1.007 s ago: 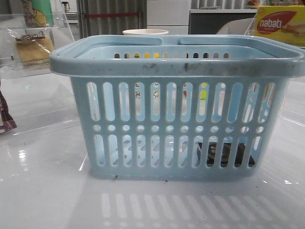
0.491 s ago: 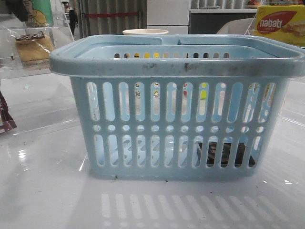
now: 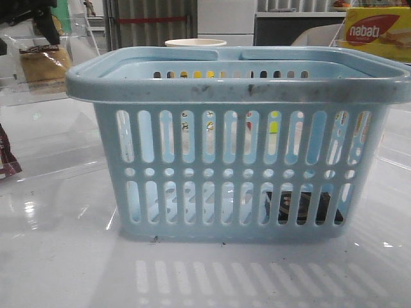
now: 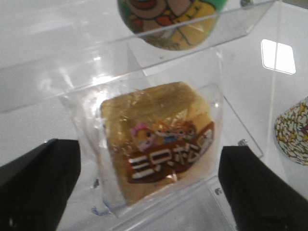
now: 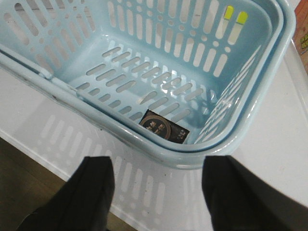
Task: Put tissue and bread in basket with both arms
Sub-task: 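Grasp the packaged bread cake on the shelf with the left gripper, then lift the bread over the basket and release it from the left gripper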
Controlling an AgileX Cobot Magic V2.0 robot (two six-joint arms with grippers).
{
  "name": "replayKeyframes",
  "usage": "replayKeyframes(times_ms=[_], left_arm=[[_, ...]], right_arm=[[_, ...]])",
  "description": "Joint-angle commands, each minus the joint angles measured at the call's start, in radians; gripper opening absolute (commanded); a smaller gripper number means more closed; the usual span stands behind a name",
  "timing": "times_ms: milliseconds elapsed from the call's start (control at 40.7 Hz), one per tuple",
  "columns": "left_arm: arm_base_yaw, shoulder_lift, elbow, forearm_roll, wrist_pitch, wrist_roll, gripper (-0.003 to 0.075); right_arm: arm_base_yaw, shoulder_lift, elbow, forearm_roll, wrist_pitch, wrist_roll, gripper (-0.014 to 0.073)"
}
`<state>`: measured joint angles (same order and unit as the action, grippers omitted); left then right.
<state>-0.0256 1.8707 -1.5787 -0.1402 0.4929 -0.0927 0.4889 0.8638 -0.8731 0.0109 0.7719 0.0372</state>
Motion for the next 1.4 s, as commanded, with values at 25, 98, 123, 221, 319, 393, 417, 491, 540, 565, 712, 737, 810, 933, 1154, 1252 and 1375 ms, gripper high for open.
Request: replayKeyframes(times_ms=[25,98,123,221,319,393,417,491,540,565,712,737,810,933,1154,1252,1375], left_arm=[[0.022,-0.052,-0.044,-0.014,-0.099,-0.014,0.0636],[0.022,-0.052,-0.044,-0.024,-0.108,-0.014,0.0636],[0.022,-0.052,-0.044,-0.025,-0.113,-0.014,0.0636],[0.022,-0.043,-0.044,-0.058,-0.128,-0.014,0.0636],[0.022,-0.022,-0.044,-0.079,-0.138,-0.014,0.0636],[0.022,-0.006,-0.044,-0.084,-0.138,-0.014,0.0636],[0.022,-0.004,-0.044,-0.084,-0.138,-0.014,0.0636],[0.022,0.006,-0.044,-0.084,-0.149,-0.014,0.0635],[0.022,0.010,-0.044,-0.084,-0.156,-0.014,0.0635],[0.022,0.012,-0.044,-0.084,-0.159,-0.014,0.0634],[0.022,0.016,-0.044,-0.084,-0.163,-0.014,0.0550],[0.022,0.016,-0.044,-0.084,-0.163,-0.014,0.0528],[0.022,0.016,-0.044,-0.084,-0.163,-0.014,0.0445],[0.022,0.016,-0.044,-0.084,-0.149,-0.014,0.0300],[0.022,0.001,-0.044,-0.084,-0.067,-0.014,0.0114],[0.022,-0.030,-0.045,-0.084,-0.049,-0.007,0.0092],[0.022,-0.088,-0.045,-0.084,-0.027,0.016,0.0093]], right_arm=[[0.001,-0.008,-0.028,-0.011,-0.063,-0.010,0.0510],[0.001,-0.008,-0.028,-0.011,-0.063,-0.010,0.0510],[0.001,-0.008,-0.028,-0.011,-0.063,-0.010,0.0510],[0.001,-0.008,-0.028,-0.011,-0.063,-0.010,0.0510],[0.001,-0.008,-0.028,-0.011,-0.063,-0.010,0.0510],[0.001,-0.008,-0.028,-0.011,-0.064,-0.010,0.0510],[0.001,-0.008,-0.028,-0.011,-0.064,-0.010,0.0510],[0.001,-0.008,-0.028,-0.011,-0.064,-0.010,0.0510],[0.001,-0.008,-0.028,-0.011,-0.064,-0.010,0.0510],[0.001,-0.008,-0.028,-0.011,-0.064,-0.010,0.0510],[0.001,-0.008,-0.028,-0.011,-0.064,-0.010,0.0510],[0.001,-0.008,-0.028,-0.011,-0.064,-0.010,0.0510],[0.001,-0.008,-0.028,-0.011,-0.064,-0.010,0.0510],[0.001,-0.008,-0.028,-0.011,-0.064,-0.010,0.0510],[0.001,-0.008,-0.028,-0.011,-0.064,-0.010,0.0510],[0.001,-0.008,-0.028,-0.011,-0.064,-0.010,0.0510],[0.001,-0.008,-0.028,-0.011,-0.064,-0.010,0.0510]])
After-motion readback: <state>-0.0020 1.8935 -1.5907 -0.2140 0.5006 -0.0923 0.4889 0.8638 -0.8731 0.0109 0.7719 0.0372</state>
